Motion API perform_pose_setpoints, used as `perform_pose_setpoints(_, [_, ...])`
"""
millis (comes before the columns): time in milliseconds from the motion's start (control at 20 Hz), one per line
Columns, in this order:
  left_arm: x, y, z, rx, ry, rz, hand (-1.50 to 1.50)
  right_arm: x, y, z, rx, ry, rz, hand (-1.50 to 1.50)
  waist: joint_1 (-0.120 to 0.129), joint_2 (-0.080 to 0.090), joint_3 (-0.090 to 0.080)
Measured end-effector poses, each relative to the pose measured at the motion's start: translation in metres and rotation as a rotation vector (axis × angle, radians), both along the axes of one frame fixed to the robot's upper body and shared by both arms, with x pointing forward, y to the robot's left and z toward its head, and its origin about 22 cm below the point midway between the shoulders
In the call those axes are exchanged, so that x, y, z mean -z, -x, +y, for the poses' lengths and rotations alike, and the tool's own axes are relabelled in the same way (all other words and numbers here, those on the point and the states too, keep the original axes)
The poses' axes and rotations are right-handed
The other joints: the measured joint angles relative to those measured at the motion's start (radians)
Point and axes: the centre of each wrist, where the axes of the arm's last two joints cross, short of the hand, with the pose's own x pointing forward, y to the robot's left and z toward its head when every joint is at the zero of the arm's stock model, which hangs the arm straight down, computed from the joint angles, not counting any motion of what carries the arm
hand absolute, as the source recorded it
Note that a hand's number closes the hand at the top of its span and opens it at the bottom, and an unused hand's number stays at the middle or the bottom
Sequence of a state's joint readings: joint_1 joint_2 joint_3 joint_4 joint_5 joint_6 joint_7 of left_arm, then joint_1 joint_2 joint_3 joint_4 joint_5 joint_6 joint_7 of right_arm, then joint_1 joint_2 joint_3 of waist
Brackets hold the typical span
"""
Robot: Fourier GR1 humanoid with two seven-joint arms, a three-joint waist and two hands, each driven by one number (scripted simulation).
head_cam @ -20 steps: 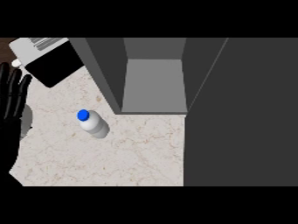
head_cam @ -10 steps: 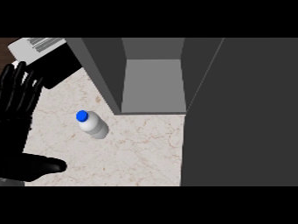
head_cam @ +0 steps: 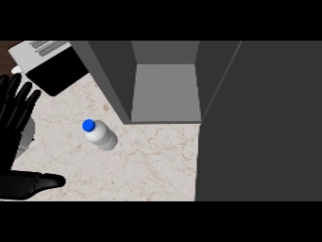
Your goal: Pick up the bottled water, place it into the cabinet and close the cabinet
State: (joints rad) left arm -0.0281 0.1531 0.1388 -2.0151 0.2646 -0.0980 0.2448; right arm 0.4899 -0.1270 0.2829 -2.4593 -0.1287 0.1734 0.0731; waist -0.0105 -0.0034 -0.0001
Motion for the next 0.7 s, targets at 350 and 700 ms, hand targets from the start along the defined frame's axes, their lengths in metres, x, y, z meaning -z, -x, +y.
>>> perform_pose_setpoints(350, [0.027,-0.011,0.009,-0.025,-0.006,0.087,-1.5,0.006,0.018,-0.001,0.011,-0.003,0.009,-1.5,-0.006,0.001,0.0])
perform_pose_setpoints(700, [0.077,-0.027,0.02,-0.025,0.003,0.197,-1.5,0.009,0.034,0.001,0.002,-0.005,0.02,-1.5,-0.014,0.002,-0.001])
